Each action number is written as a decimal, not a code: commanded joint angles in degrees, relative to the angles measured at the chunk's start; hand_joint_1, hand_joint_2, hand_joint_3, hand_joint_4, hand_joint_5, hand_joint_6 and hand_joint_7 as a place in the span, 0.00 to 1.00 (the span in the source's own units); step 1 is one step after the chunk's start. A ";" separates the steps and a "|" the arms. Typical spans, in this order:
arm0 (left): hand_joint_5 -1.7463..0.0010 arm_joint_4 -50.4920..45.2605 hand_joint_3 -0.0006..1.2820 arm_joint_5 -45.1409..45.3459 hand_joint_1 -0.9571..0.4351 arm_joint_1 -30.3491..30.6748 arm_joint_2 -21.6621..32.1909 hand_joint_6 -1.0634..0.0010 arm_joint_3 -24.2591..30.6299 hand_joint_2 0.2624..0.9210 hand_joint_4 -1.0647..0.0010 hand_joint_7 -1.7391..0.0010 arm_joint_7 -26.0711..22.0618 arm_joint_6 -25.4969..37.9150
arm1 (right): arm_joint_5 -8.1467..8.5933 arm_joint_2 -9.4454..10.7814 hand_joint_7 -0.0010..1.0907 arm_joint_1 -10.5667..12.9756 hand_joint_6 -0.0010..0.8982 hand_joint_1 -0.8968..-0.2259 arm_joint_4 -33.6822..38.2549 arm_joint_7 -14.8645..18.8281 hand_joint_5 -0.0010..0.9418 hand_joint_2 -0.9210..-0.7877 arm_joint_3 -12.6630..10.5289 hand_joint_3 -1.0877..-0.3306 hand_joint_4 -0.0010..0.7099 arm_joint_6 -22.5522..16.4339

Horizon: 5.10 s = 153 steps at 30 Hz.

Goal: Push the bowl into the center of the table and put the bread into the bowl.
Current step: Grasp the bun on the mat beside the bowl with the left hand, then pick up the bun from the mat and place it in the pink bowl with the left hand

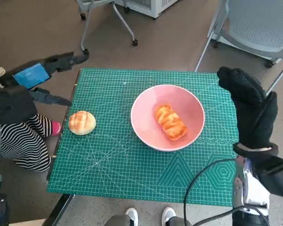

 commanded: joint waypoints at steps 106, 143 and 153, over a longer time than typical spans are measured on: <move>0.37 -13.52 0.02 -1.32 0.69 -5.74 -22.02 0.37 -8.17 0.98 0.24 0.39 13.28 -6.97 | 1.45 -0.33 0.49 0.59 0.13 0.31 0.13 1.74 0.00 0.00 1.28 0.51 0.29 2.12; 1.00 2.26 0.00 2.34 0.48 -8.99 -28.49 0.60 -16.27 0.79 0.73 0.96 6.61 -6.82 | -0.80 -0.33 0.49 2.81 0.15 0.31 -2.99 -1.53 0.00 0.00 -0.15 0.52 0.30 2.58; 1.00 -1.34 0.01 -2.71 0.38 -6.73 -27.39 0.70 -11.82 0.86 0.80 1.00 5.29 -4.05 | -0.56 -0.71 0.49 2.21 0.15 0.31 -2.67 -1.56 0.01 0.00 -0.45 0.52 0.32 2.36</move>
